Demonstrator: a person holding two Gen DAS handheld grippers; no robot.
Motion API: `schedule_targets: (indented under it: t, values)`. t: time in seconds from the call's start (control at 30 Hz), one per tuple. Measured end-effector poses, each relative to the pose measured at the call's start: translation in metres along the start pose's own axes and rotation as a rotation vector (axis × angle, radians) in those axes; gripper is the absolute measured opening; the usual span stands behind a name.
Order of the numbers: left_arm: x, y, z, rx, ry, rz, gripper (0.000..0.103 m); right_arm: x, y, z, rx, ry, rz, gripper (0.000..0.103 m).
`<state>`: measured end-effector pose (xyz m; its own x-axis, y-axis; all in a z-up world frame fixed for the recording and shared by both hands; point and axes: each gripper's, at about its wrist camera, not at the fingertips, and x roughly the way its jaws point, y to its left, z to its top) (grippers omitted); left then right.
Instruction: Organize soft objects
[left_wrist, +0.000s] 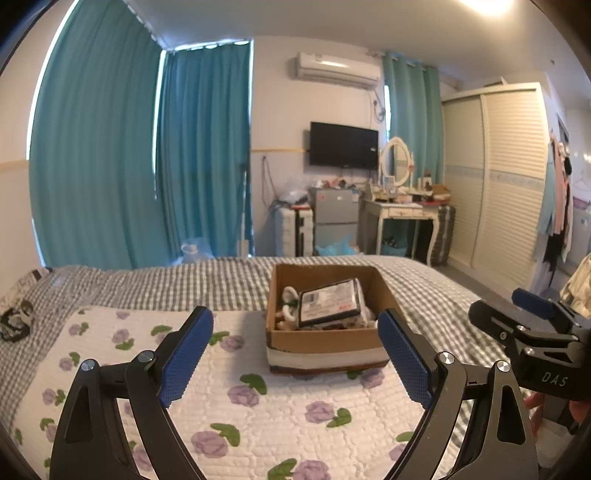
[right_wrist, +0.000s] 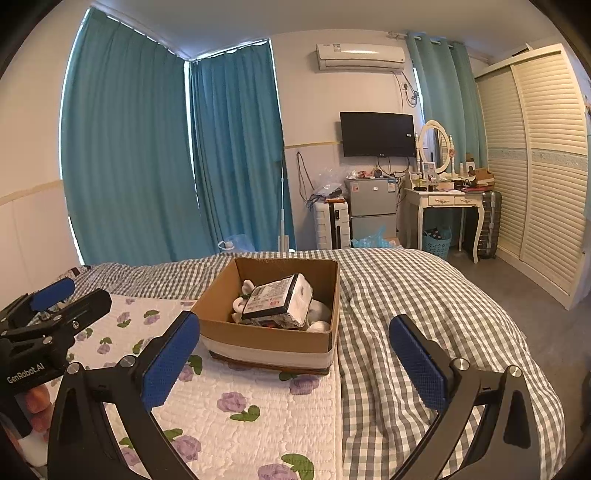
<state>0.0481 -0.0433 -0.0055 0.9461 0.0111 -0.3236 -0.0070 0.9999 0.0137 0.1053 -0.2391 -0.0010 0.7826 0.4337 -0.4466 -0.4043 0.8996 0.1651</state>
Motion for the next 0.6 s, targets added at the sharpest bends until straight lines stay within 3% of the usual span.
schedule_targets:
  t: [0.6]
  values:
    - [-0.0054, 0.0002, -0.0001, 0.008, -0.006, 0.02, 0.092, -0.0001, -0.0052, 0.0004, 0.024, -0.008, -0.005, 0.103]
